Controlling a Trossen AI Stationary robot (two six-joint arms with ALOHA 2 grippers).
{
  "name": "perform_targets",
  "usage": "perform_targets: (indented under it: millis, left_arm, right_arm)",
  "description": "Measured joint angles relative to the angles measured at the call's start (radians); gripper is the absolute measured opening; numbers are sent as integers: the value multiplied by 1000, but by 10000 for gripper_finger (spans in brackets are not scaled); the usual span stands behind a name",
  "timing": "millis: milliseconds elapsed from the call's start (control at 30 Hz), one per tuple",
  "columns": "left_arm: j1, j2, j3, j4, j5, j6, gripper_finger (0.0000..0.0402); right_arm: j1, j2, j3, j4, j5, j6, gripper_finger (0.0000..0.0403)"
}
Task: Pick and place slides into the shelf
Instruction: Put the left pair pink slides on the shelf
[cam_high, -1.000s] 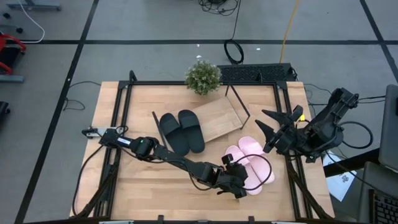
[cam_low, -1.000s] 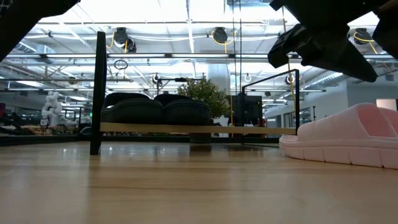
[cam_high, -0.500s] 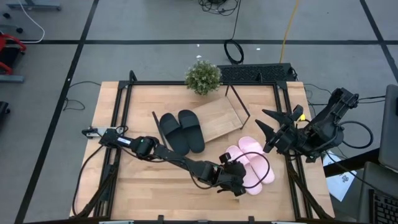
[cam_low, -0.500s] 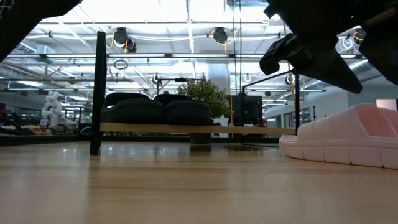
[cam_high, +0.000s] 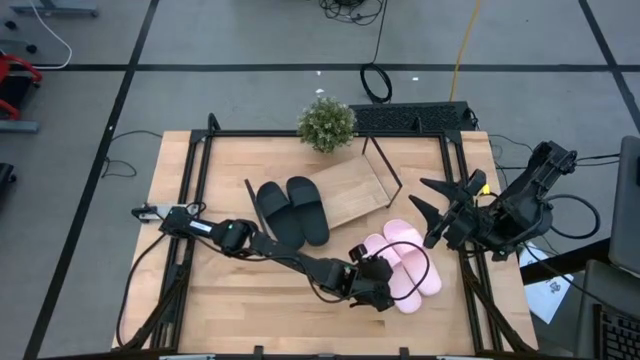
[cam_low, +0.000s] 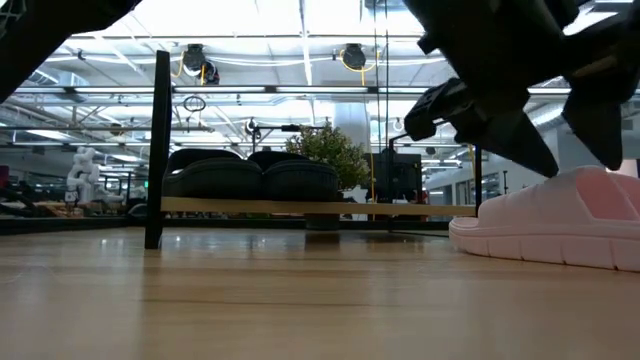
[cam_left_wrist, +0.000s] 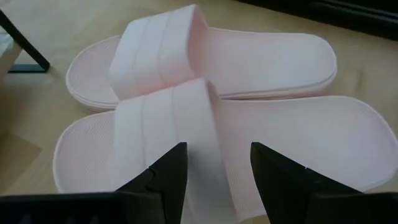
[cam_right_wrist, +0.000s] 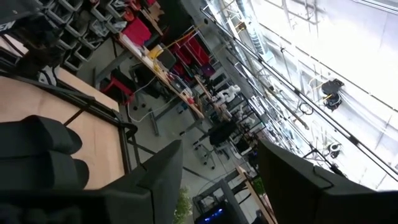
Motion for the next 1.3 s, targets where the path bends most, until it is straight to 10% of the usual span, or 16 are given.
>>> perform_targets:
  millis: [667,1300]
  left_arm:
    - [6,7,1,-78,-2,-17,19]
    - [0,7,6,-76,38,48,15]
  right_arm:
    - [0,0,0,0,3,31,196]
    - [0,0,0,-1,5,48,196]
